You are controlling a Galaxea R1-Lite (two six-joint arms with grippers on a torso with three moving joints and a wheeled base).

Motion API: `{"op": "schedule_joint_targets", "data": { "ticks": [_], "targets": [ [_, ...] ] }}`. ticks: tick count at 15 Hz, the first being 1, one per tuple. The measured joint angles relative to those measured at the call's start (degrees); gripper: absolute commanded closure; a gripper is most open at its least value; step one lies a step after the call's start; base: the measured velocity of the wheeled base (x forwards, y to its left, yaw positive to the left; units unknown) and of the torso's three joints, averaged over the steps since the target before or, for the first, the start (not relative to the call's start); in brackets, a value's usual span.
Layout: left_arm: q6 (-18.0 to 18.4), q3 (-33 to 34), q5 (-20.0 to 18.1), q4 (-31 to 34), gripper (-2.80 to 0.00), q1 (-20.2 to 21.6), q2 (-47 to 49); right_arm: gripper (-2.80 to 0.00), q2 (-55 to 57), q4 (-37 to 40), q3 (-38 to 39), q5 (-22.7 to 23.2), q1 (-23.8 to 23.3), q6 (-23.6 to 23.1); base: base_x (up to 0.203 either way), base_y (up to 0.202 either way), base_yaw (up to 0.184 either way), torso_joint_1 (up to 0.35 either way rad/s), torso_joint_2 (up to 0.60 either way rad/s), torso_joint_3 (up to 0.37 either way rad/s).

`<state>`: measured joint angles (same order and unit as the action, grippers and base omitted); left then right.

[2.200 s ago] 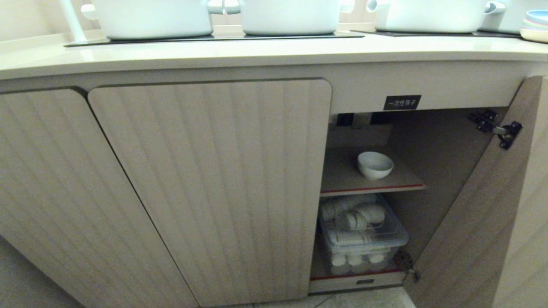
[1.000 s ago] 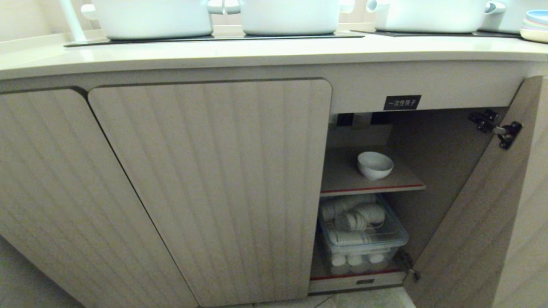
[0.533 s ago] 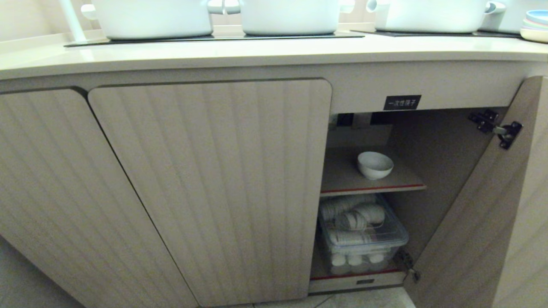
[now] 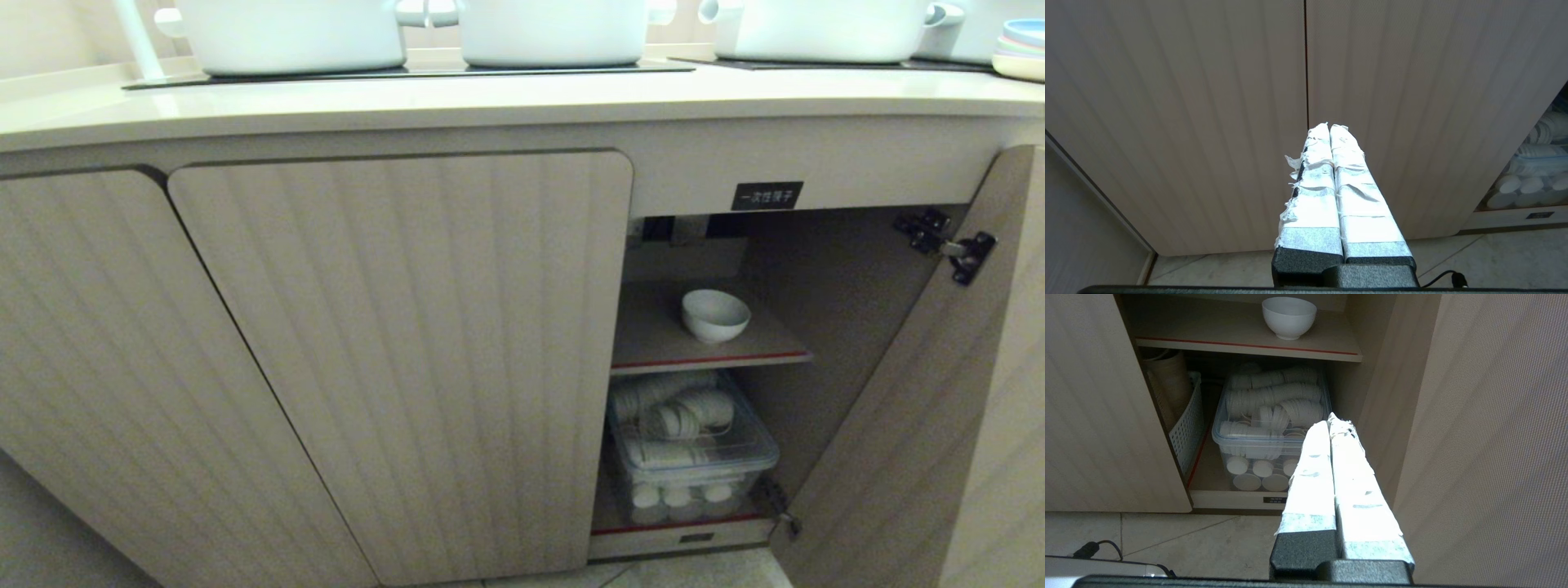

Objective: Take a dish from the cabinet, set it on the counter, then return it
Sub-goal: Close the cabinet door

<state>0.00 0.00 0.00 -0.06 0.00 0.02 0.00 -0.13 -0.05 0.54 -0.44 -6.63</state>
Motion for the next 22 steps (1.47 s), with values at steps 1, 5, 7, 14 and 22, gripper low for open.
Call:
{"op": "schedule_joint_targets", "data": {
  "ticks": [1, 5, 7, 14, 22],
  "targets": [
    [0.0, 0.0, 0.0, 0.0, 0.00, 0.0, 0.0, 0.00, 0.0, 0.0, 0.0, 0.0, 0.0, 0.0, 0.000, 0.000, 0.000, 0.000, 0.00, 0.000],
    [0.0, 0.0, 0.0, 0.0, 0.00, 0.0, 0.0, 0.00, 0.0, 0.0, 0.0, 0.0, 0.0, 0.0, 0.000, 0.000, 0.000, 0.000, 0.00, 0.000],
    [0.0, 0.0, 0.0, 0.0, 0.00, 0.0, 0.0, 0.00, 0.0, 0.0, 0.0, 0.0, 0.0, 0.0, 0.000, 0.000, 0.000, 0.000, 0.00, 0.000],
    [0.0, 0.0, 0.0, 0.0, 0.00, 0.0, 0.0, 0.00, 0.0, 0.0, 0.0, 0.1, 0.0, 0.0, 0.000, 0.000, 0.000, 0.000, 0.00, 0.000],
    [0.0, 0.0, 0.0, 0.0, 0.00, 0.0, 0.0, 0.00, 0.0, 0.0, 0.0, 0.0, 0.0, 0.0, 0.001, -0.137, 0.001, 0.002, 0.00, 0.002]
  ]
}}
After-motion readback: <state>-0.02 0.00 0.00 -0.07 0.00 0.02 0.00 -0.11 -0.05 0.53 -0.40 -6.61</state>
